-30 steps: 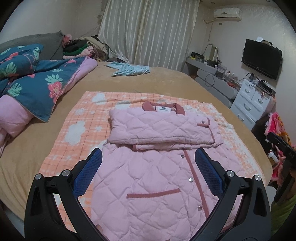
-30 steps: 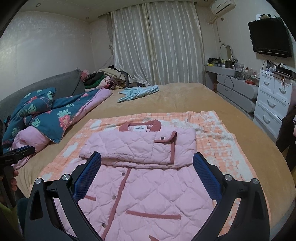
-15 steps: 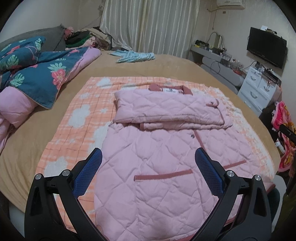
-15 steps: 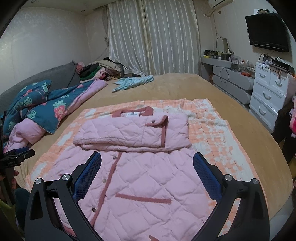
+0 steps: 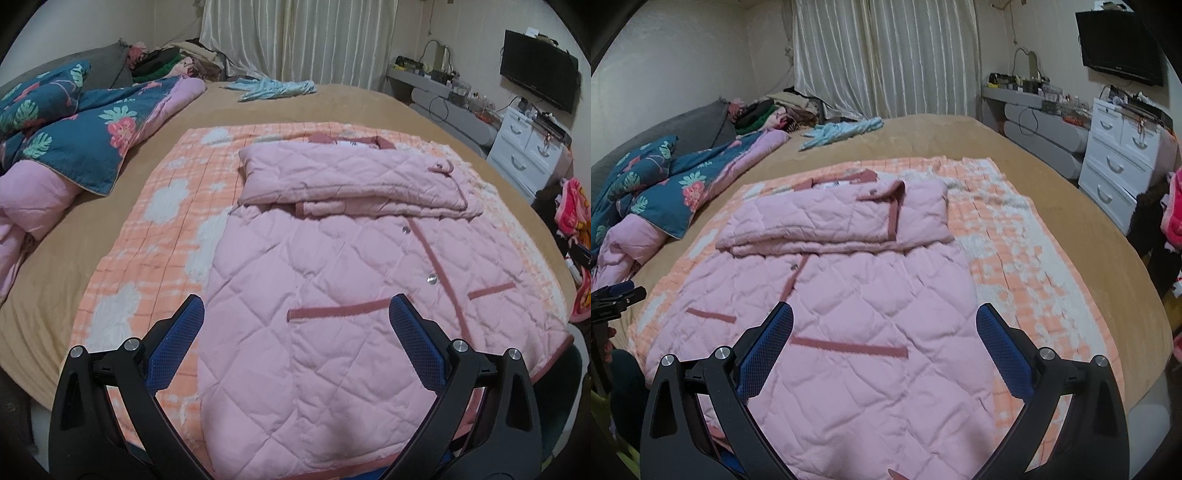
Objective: Fold large clothes
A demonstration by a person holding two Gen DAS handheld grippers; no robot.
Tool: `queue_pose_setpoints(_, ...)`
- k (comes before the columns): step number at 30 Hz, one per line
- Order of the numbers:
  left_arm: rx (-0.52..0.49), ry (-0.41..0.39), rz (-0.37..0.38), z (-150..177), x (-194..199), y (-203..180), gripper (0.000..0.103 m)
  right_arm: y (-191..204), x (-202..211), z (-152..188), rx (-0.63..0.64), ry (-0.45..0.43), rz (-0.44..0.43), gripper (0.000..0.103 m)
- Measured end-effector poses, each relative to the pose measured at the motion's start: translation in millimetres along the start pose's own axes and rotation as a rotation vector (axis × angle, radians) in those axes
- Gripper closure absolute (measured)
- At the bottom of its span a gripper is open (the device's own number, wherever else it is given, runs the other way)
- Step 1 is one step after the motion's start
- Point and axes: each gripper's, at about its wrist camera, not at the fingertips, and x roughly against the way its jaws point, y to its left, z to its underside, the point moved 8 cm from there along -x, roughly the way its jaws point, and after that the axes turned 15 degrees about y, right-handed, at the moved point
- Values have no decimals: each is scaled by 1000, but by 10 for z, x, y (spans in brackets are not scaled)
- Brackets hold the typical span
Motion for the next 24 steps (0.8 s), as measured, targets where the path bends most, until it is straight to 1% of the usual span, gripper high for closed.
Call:
queue_pose_setpoints(9,20,68,-22,244,-221,208,9,-130,-194,249,0,85,15,4)
queue_pose_setpoints(13,51,100,-20,382,-315,358,9,-163,-307,381,4,132,21,4)
queue_pose_setpoints(16,75,123,10,489,-375,471,9,-185,-349,461,6,153,27,4)
queue_pose_setpoints(20,122,167,31,669,-474,670,9,-215,-380,520,4,170,21,4)
queue_pose_setpoints(24,146,200,76,817,-525,760,9,-229,-405,561,5,186,13,4)
